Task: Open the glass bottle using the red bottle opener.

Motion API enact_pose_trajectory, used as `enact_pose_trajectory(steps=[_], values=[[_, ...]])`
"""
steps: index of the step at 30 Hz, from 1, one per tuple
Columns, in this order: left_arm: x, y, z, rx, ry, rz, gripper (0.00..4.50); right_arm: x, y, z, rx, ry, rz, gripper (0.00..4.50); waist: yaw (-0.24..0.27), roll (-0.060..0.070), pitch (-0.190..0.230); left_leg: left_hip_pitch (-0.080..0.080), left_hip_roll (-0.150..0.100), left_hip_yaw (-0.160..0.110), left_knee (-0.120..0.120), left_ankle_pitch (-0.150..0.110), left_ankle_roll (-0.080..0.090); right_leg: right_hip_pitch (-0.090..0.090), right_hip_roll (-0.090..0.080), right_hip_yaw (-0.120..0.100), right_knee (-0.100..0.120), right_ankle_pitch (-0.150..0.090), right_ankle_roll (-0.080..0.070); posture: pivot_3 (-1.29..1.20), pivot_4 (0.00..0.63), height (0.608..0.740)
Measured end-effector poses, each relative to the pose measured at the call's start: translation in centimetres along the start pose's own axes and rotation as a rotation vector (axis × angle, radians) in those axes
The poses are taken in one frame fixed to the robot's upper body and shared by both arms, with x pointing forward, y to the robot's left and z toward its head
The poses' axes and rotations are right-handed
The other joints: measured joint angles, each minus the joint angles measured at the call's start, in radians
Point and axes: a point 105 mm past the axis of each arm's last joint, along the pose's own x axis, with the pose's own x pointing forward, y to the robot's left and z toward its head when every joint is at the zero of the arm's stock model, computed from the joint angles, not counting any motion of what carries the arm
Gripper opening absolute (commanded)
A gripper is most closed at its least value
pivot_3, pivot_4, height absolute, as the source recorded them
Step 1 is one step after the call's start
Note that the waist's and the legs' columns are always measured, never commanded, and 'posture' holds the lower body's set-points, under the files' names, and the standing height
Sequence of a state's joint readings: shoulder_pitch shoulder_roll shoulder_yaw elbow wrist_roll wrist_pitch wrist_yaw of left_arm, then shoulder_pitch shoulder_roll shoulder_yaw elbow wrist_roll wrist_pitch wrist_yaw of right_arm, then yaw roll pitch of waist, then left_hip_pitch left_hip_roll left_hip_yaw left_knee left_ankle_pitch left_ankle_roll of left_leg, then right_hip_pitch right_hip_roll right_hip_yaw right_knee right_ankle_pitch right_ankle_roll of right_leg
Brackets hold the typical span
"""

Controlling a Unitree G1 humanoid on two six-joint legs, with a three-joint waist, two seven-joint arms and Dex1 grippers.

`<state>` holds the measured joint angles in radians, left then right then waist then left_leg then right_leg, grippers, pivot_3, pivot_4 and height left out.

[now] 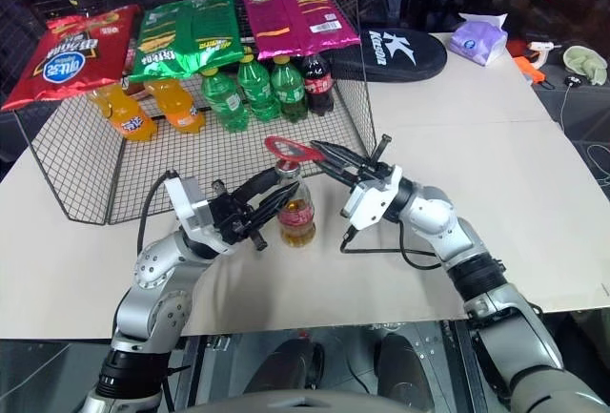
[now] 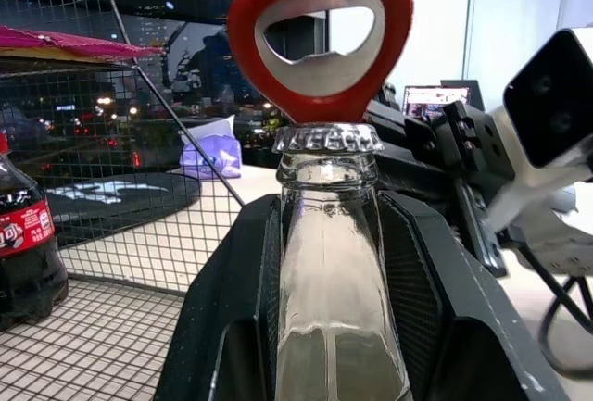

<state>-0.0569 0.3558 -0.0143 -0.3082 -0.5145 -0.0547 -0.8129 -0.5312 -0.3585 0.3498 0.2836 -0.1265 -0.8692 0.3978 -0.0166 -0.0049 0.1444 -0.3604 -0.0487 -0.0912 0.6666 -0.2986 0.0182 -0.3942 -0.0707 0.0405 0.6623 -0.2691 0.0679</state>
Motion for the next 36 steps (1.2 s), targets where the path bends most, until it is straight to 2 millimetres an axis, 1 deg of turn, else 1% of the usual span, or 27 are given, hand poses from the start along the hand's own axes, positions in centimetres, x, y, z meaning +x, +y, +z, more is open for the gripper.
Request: enact_pose_trajectory(steps=[1, 4, 10, 17, 23, 24, 32, 36], values=[[0.0, 0.0, 0.0, 0.000, 0.000, 0.000, 1.09, -0.1, 0.6, -0.1, 0.033, 0.005, 0.002, 0.00, 0.000, 0.000, 0.000, 0.000, 0.000, 0.000, 0.000, 0.000, 0.000, 0.000, 0.000, 0.000, 0.000, 0.000, 0.000, 0.00, 0.150, 0.740], [-0.1, 0.0, 0.0, 0.000, 0.001, 0.002, 1.09, -0.5, 1.2, -0.3, 0.087, 0.022, -0.008, 0.00, 0.000, 0.000, 0.000, 0.000, 0.000, 0.000, 0.000, 0.000, 0.000, 0.000, 0.000, 0.000, 0.000, 0.000, 0.000, 0.00, 0.150, 0.740], [-0.1, 0.0, 0.0, 0.000, 0.001, 0.003, 1.09, -0.4, 1.8, -0.3, 0.147, 0.021, -0.017, 0.00, 0.000, 0.000, 0.000, 0.000, 0.000, 0.000, 0.000, 0.000, 0.000, 0.000, 0.000, 0.000, 0.000, 0.000, 0.000, 0.00, 0.150, 0.740], [-0.2, 0.0, 0.0, -0.001, 0.003, 0.003, 1.09, -0.2, 2.1, -0.3, 0.173, 0.014, -0.029, 0.00, 0.000, 0.000, 0.000, 0.000, 0.000, 0.000, 0.000, 0.000, 0.000, 0.000, 0.000, 0.000, 0.000, 0.000, 0.000, 0.00, 0.150, 0.740], [-0.2, -0.1, -0.1, -0.002, 0.003, -0.004, 1.09, -0.7, 2.7, -1.5, 0.200, 0.062, -0.031, 0.00, 0.000, 0.000, 0.000, 0.001, 0.000, 0.000, 0.000, 0.000, 0.000, 0.000, 0.000, 0.000, 0.000, 0.000, 0.000, 0.00, 0.150, 0.740], [-0.2, -0.1, 0.0, -0.001, 0.003, -0.003, 1.09, -0.8, 2.9, -1.7, 0.203, 0.072, -0.029, 0.00, 0.000, 0.000, 0.000, 0.000, 0.000, 0.000, 0.000, 0.000, 0.000, 0.000, 0.000, 0.000, 0.000, 0.000, 0.000, 0.00, 0.150, 0.740], [-0.2, -0.1, 0.0, 0.000, 0.002, -0.005, 1.09, -1.1, 2.8, -1.7, 0.146, 0.058, -0.046, 0.00, 0.000, 0.000, 0.000, 0.001, 0.000, 0.000, 0.000, 0.000, 0.000, 0.000, 0.000, 0.000, 0.000, 0.000, 0.000, 0.00, 0.150, 0.740], [-0.2, -0.1, 0.0, 0.001, 0.002, -0.006, 1.09, -1.2, 2.7, -1.4, 0.097, 0.037, -0.052, 0.00, 0.000, 0.000, 0.000, 0.001, 0.000, 0.000, 0.000, 0.000, 0.000, 0.000, 0.000, 0.000, 0.000, 0.000, 0.000, 0.00, 0.150, 0.740]])
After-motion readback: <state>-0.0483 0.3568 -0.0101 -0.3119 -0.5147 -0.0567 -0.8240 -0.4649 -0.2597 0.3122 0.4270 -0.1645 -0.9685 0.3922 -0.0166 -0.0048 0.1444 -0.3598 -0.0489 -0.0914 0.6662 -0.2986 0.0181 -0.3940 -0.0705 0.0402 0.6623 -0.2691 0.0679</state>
